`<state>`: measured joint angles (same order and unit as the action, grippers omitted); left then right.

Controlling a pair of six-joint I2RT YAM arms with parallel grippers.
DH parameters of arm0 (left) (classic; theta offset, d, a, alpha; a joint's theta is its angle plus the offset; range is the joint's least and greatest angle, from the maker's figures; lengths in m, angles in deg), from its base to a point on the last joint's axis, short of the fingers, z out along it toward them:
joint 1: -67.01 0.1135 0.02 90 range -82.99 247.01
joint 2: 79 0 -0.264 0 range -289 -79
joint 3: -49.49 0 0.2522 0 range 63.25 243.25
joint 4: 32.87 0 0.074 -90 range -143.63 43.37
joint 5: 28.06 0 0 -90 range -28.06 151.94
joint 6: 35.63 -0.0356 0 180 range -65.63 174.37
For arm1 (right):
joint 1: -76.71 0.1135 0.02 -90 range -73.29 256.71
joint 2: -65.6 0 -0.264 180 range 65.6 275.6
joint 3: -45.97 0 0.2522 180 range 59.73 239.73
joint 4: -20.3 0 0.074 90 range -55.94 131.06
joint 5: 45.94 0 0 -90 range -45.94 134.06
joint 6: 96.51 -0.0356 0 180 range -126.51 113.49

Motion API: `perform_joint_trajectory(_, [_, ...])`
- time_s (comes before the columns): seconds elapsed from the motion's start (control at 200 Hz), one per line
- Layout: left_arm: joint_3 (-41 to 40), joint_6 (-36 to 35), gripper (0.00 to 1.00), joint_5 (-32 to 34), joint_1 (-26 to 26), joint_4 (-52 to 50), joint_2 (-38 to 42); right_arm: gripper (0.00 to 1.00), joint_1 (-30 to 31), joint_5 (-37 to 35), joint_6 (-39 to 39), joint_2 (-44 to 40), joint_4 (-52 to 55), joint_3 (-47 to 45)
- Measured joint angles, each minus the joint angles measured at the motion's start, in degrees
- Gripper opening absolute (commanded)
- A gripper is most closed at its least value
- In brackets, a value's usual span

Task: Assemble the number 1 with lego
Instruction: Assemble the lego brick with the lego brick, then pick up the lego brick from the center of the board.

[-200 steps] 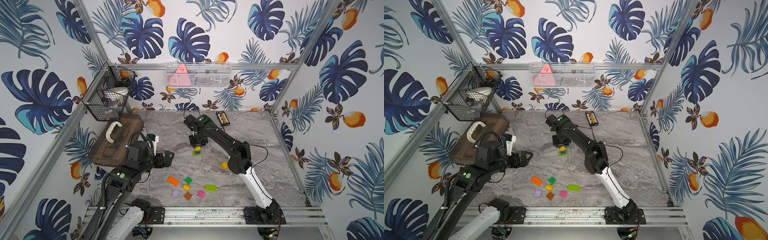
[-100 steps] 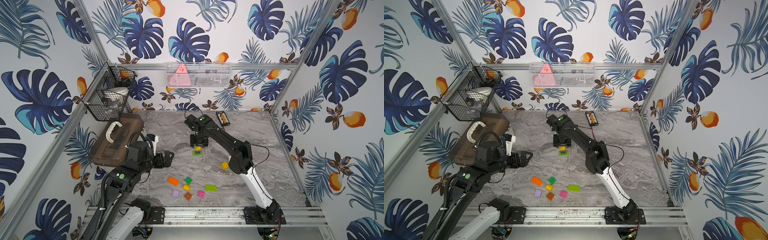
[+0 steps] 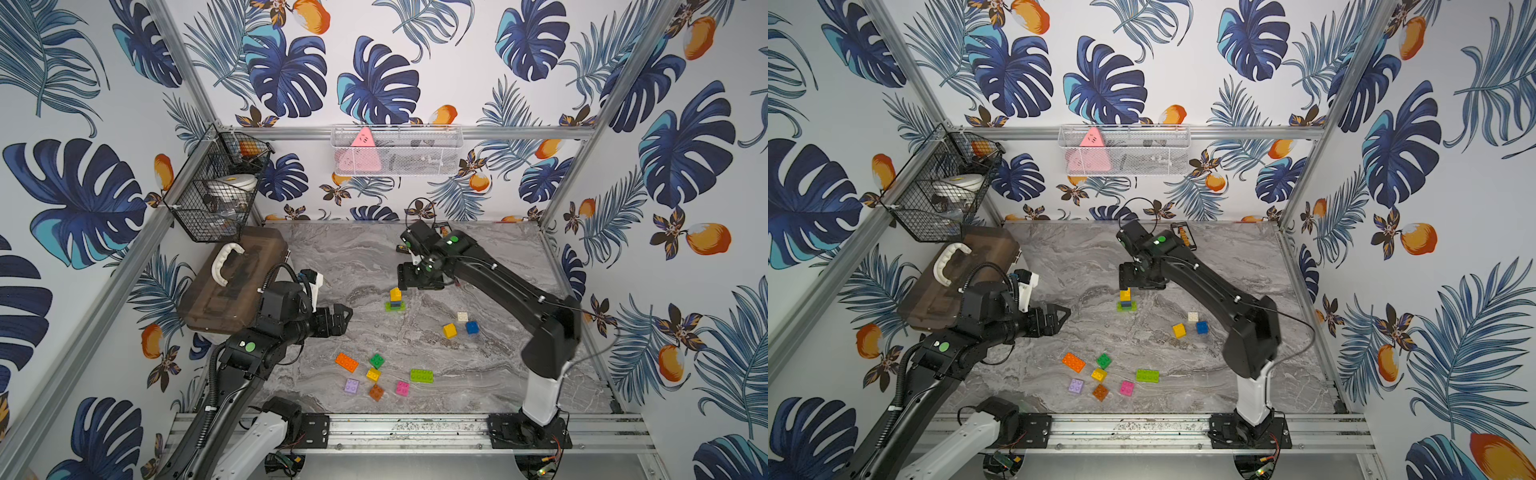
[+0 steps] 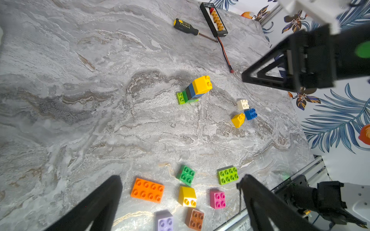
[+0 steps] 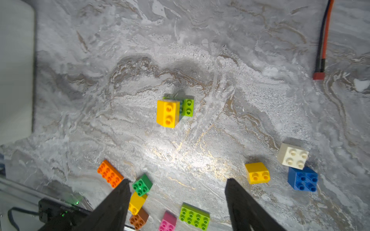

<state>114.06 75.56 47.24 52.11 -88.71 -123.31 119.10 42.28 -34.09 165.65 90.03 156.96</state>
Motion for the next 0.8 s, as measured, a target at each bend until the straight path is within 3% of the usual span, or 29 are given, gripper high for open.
perform_joint_trajectory(0.045, [-0.24,-0.13,0.99,-0.37,-0.59,0.5,-0.31,0.86,-0.09,-0.04,1.33,-6.86,-4.63,-8.46])
perform_joint_trajectory(0.2, [-0.15,-0.2,0.99,-1.73,-2.08,0.9,-2.75,0.86,-0.94,-1.16,1.42,-20.33,-9.94,-24.81])
perform_joint_trajectory(0.41, [0.59,-0.35,0.99,-3.48,-2.38,0.94,-5.9,0.86,-4.04,-2.78,-3.13,-21.94,-3.45,-30.71])
perform_joint_trajectory(0.565, [0.59,-0.35,0.99,-3.63,-2.51,0.92,-5.9,0.86,-3.72,1.64,-8.28,-28.79,-2.4,-41.59])
perform_joint_trajectory(0.67, [0.63,-0.35,0.99,-3.56,-2.51,0.92,-6.32,0.88,-1.07,4.0,-14.38,-32.61,-2.56,-47.06])
perform_joint_trajectory(0.801, [0.72,-0.35,0.99,-3.34,-2.54,0.92,-6.32,0.88,5.14,3.19,-20.87,-31.56,-2.8,-47.45])
